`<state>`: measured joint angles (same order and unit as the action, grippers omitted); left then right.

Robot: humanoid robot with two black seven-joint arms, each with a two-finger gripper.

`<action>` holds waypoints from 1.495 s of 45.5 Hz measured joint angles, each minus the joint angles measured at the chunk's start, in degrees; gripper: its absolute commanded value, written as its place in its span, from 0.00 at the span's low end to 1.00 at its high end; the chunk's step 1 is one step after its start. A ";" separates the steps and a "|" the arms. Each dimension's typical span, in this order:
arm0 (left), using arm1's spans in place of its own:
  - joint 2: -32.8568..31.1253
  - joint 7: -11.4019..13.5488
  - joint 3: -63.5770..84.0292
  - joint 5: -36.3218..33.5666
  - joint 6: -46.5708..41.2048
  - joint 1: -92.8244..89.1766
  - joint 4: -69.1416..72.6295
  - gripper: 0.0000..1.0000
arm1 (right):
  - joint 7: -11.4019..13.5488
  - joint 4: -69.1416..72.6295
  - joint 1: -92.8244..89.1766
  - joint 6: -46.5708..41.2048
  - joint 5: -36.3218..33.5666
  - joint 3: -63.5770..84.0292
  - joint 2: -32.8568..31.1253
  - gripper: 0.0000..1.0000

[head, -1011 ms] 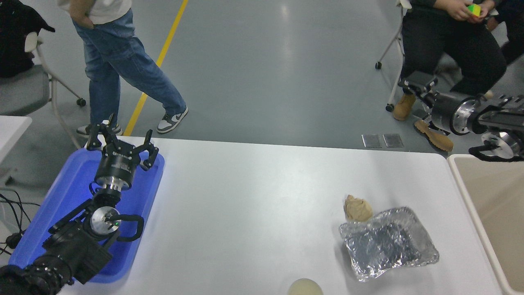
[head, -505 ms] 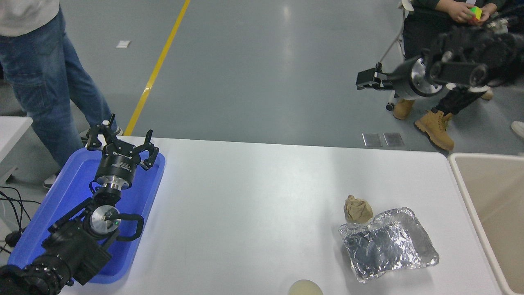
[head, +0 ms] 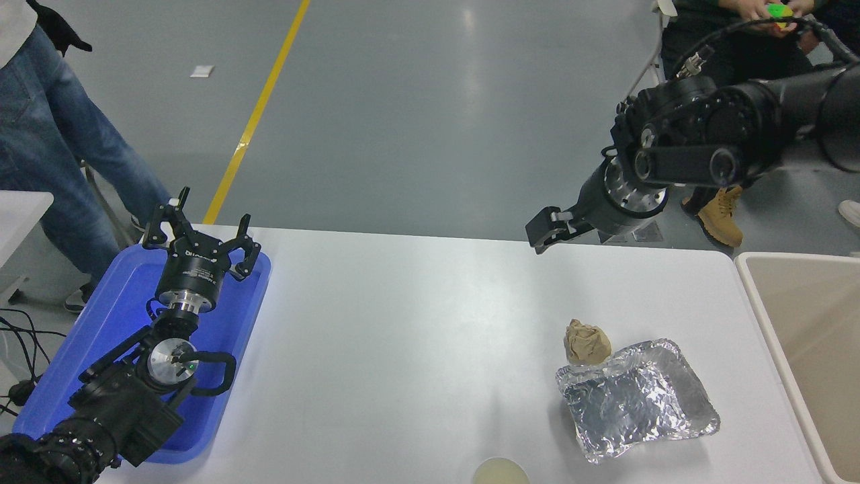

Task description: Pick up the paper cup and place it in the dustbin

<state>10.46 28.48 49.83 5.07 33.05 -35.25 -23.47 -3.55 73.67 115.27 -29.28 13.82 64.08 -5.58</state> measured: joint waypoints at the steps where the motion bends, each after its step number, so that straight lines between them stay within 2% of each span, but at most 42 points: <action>1: 0.00 0.00 0.00 0.01 0.00 0.00 0.00 1.00 | 0.01 0.61 0.03 -0.12 0.12 -0.01 -0.07 1.00; 22: 0.00 0.03 0.00 0.02 0.00 0.01 0.00 1.00 | 0.07 11.20 -3.45 -1.12 1.13 -0.02 -5.92 1.00; 35: 0.00 0.03 0.00 0.02 -0.01 0.02 0.00 1.00 | 0.04 13.43 -9.60 -0.68 1.12 -1.55 -7.16 1.00; 68: 0.00 0.02 0.00 -0.01 -0.01 0.01 0.00 1.00 | 0.05 11.90 -20.49 1.13 0.16 -10.23 -0.56 1.00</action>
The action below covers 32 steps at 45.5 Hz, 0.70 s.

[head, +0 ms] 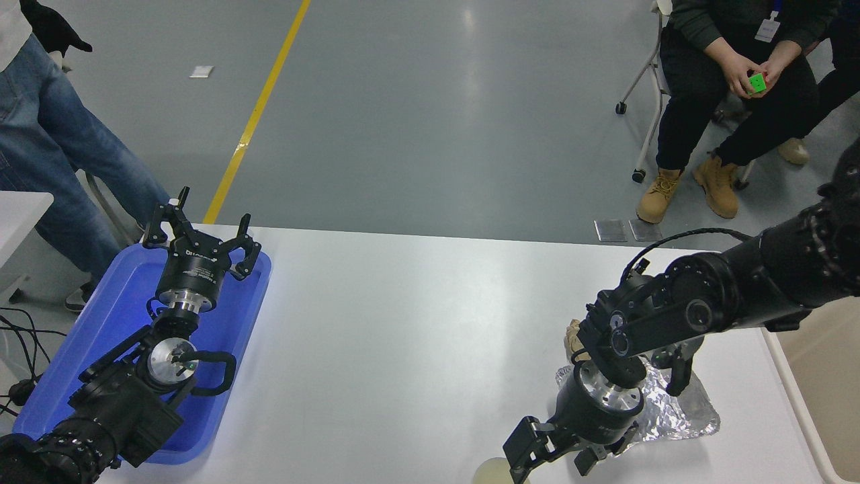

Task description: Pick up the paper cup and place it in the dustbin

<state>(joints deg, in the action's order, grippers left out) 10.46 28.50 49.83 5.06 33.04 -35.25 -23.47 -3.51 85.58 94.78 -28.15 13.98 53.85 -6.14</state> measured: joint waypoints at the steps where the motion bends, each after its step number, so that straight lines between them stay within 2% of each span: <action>1: 0.00 0.00 0.00 0.00 0.00 0.00 0.00 1.00 | 0.00 -0.22 -0.27 0.15 -0.01 -0.09 0.07 1.00; 32: 0.00 -0.03 0.00 -0.02 0.00 0.00 0.00 1.00 | -0.01 -4.50 -9.01 6.96 1.35 -0.90 0.30 0.98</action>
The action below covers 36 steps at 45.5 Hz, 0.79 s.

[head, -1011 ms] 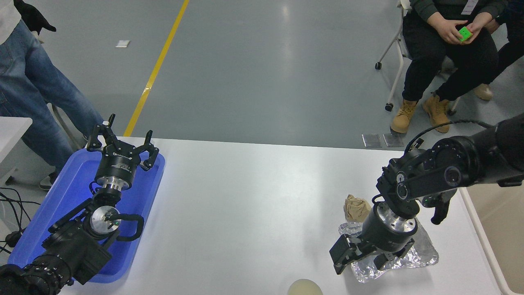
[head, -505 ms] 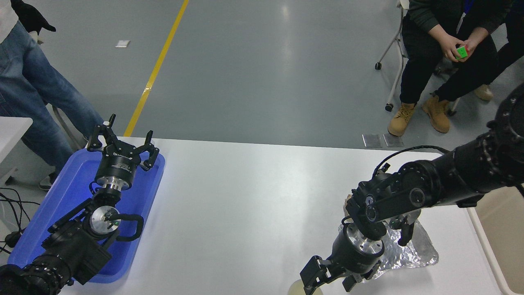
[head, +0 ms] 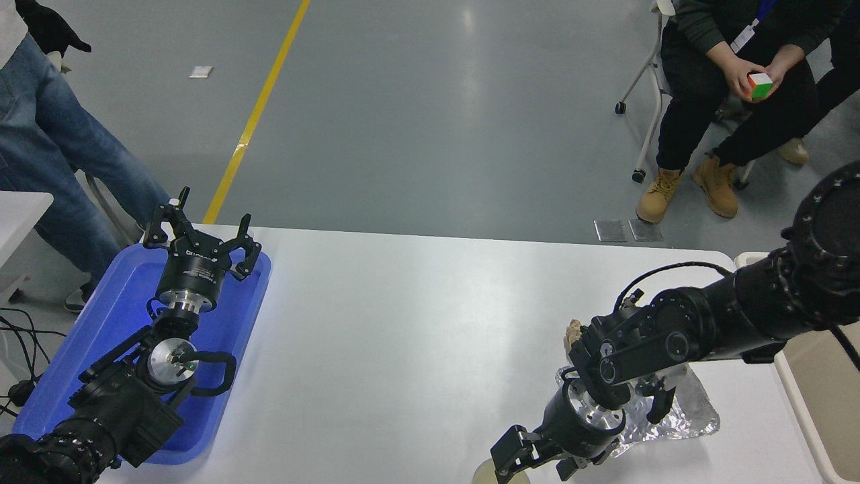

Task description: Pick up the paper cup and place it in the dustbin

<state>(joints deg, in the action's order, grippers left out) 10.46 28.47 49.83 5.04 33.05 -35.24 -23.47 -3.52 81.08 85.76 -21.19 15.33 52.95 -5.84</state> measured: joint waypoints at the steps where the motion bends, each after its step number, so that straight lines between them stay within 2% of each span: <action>1: 0.00 0.00 0.00 0.01 0.00 0.00 0.00 1.00 | -0.01 -0.03 -0.25 0.26 0.13 0.00 0.02 0.97; 6: 0.00 0.00 0.00 0.01 0.00 0.00 0.00 1.00 | -0.05 -0.17 -1.06 1.37 1.36 0.08 0.02 0.80; 8: 0.00 0.00 0.00 0.01 0.00 0.00 0.00 1.00 | -0.07 -0.19 -1.31 1.73 2.15 0.11 0.02 0.70; 11: 0.00 0.00 0.00 0.01 0.00 0.00 0.00 1.00 | -0.09 -0.21 -1.63 2.19 3.43 0.17 0.02 0.45; 14: 0.00 0.01 0.00 0.01 0.00 0.00 0.00 1.00 | -0.12 -0.21 -1.85 2.53 4.56 0.23 0.03 0.13; 16: 0.00 0.01 0.00 0.01 0.00 0.00 0.00 1.00 | -0.13 -0.20 -1.96 2.70 5.27 0.29 0.05 0.00; 36: 0.00 0.03 0.00 0.00 0.02 0.00 0.00 1.00 | -1.68 0.16 -0.27 2.90 7.91 0.81 0.01 0.00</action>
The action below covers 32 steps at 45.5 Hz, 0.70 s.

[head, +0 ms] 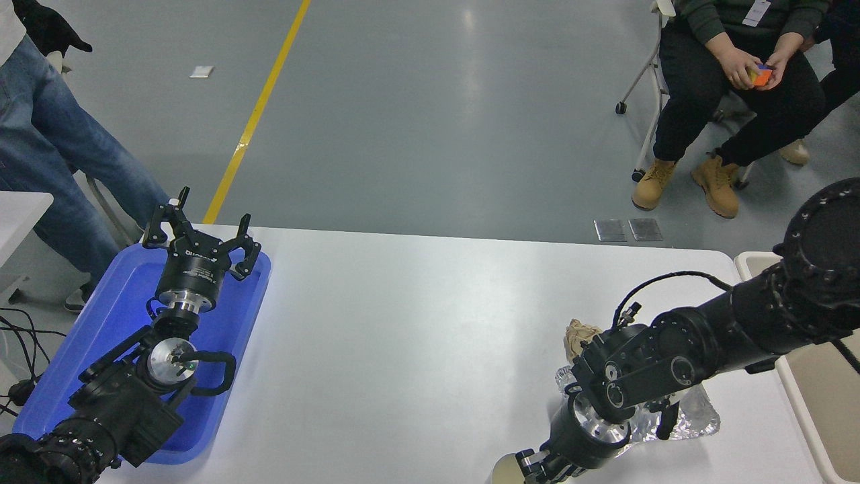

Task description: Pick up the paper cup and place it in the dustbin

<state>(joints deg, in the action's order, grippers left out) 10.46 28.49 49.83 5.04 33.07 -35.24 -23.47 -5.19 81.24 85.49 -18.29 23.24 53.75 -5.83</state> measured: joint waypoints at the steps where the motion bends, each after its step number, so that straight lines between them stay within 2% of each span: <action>1: 0.00 0.00 0.00 0.00 0.00 0.00 0.00 1.00 | -0.09 0.03 0.21 0.01 0.03 0.01 -0.01 0.00; 17: 0.00 0.01 0.00 -0.02 0.01 0.00 0.00 1.00 | -1.29 1.65 7.47 -0.98 0.13 0.15 -1.11 0.00; 32: 0.00 -0.01 0.00 -0.02 0.00 0.00 0.00 1.00 | -2.19 2.32 20.61 -6.75 -0.51 -0.72 -5.47 0.00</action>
<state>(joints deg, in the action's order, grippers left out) 10.46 28.48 49.83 5.02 33.07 -35.24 -23.47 -7.38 83.56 106.10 -25.04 22.74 53.04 -11.30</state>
